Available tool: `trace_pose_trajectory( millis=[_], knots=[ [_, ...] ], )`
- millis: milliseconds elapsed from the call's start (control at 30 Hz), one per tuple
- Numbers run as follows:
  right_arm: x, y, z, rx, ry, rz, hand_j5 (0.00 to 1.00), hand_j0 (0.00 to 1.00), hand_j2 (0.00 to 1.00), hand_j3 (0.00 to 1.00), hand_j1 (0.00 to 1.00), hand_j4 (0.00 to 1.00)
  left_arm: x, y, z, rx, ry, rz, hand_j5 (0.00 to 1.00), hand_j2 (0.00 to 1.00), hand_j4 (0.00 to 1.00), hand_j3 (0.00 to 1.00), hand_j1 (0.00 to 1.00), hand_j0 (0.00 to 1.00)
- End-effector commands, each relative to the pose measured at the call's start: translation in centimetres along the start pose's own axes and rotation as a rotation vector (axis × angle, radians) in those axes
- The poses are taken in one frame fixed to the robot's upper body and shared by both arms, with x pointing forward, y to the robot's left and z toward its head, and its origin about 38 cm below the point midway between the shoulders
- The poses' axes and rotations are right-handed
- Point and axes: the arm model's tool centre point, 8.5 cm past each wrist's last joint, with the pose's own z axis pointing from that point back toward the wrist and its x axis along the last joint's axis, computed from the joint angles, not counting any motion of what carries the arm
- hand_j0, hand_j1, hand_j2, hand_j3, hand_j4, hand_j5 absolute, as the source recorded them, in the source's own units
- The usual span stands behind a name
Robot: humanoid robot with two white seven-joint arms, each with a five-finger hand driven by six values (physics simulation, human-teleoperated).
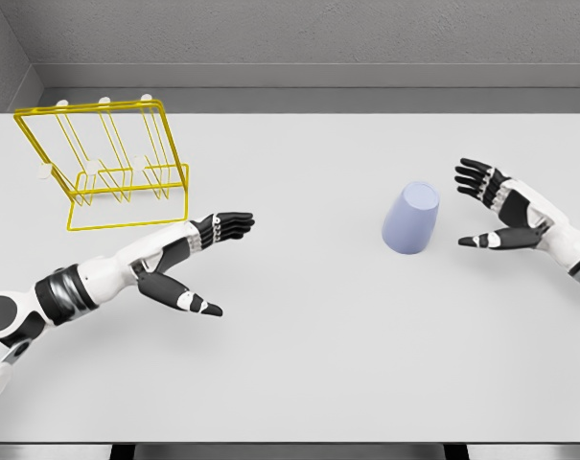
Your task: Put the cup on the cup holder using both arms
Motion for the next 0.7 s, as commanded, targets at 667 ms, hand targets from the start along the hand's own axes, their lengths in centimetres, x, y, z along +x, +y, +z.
trace_pose_trajectory(
  millis=[667],
  knots=[
    [-1.6, 2.5, -2.9, 0.061, 0.021, -0.024, 1.0, 1.0, 1.0, 1.0, 1.0, 1.0, -0.7, 0.4, -1.5, 0.056, -0.023, 0.063, 1.0, 1.0, 1.0, 1.0, 1.0, 1.0]
  ],
)
